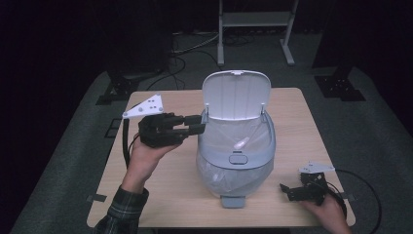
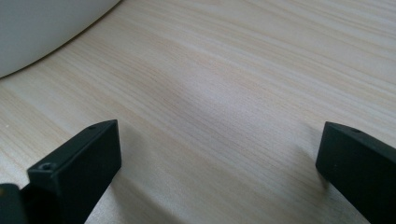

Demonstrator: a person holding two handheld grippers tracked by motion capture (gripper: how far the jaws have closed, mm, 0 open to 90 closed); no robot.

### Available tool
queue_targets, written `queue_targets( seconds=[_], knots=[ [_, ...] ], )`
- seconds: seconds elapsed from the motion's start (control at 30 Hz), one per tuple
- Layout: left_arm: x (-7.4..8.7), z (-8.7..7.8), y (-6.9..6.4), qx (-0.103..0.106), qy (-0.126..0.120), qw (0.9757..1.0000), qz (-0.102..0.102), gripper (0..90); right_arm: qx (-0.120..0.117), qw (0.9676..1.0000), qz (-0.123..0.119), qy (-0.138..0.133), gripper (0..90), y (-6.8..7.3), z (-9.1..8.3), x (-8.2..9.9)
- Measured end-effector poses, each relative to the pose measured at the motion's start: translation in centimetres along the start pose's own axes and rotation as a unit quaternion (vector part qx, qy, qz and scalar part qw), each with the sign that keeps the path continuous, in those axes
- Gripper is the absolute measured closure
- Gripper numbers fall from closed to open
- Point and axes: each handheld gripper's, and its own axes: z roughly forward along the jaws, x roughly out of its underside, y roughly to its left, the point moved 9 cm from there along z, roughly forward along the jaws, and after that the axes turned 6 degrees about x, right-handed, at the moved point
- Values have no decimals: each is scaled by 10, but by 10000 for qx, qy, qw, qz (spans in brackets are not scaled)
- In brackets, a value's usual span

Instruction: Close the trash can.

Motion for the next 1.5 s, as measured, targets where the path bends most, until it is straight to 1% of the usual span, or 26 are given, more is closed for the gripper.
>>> queue_targets(
  seconds=[0.1, 0.17, 0.33, 0.43, 0.47, 0.5, 0.53, 0.6, 0.67, 0.73, 0.83, 0.93, 1.07, 1.2, 1.27, 1.33, 1.43, 1.5],
  knots=[
    [12, -9, 1, -194, 91, 9998, 5, 597, -1, 10000, 1, 0, 0, 0, 0, 0],
    [23, -16, 2, -356, 170, 9992, -15, 567, -3, 10000, 0, 1, 0, 0, 0, 0],
    [41, -26, 4, -514, 258, 9983, -81, 546, -1, 10000, 1, 1, 0, 0, 0, 0],
    [43, -29, 9, -585, 252, 9979, -98, 536, -2, 10000, -2, -1, 0, 0, 0, 0],
    [43, -30, 11, -588, 230, 9980, -100, 547, 0, 10000, 0, 1, 0, 0, 0, 0],
    [42, -31, 12, -579, 228, 9980, -102, 584, -1, 10000, 1, 2, 0, 0, 0, 0],
    [40, -32, 14, -570, 190, 9981, -103, 666, -1, 10000, 1, 2, 0, 0, 0, 0],
    [35, -33, 19, -566, 124, 9982, -128, 759, 0, 10000, -1, 0, 0, 0, 0, 0],
    [29, -32, 25, -602, 102, 9980, -142, 829, 0, 10000, 0, 0, 0, 0, 0, 0],
    [23, -30, 30, -571, 55, 9983, -128, 889, 0, 10000, -1, 0, 0, 0, 0, 0],
    [16, -25, 39, -616, 55, 9980, -113, 900, 0, 10000, 0, 1, 0, 0, 0, 0],
    [8, -19, 50, -742, 12, 9972, -50, 900, -2, 10000, 2, 0, 0, 0, 0, 0],
    [0, -10, 61, -813, -33, 9967, -27, 900, -2, 10000, 1, 0, 0, 0, 0, 0],
    [-7, 0, 75, -908, -58, 9958, -36, 900, -3, 10000, -1, -1, 0, 0, 0, 0],
    [-10, 4, 81, -914, -70, 9958, -37, 900, -3, 10000, 0, -1, 0, 0, 0, 0],
    [-13, 9, 87, -966, -35, 9953, -27, 900, -2, 10000, 1, 0, 0, 0, 0, 0],
    [-19, 16, 93, -951, -61, 9954, -78, 900, -2, 10000, 1, -1, 0, 0, 0, 0],
    [-22, 21, 96, -948, -57, 9955, -70, 900, -1, 10000, 0, 0, 0, 0, 0, 0]
  ],
)
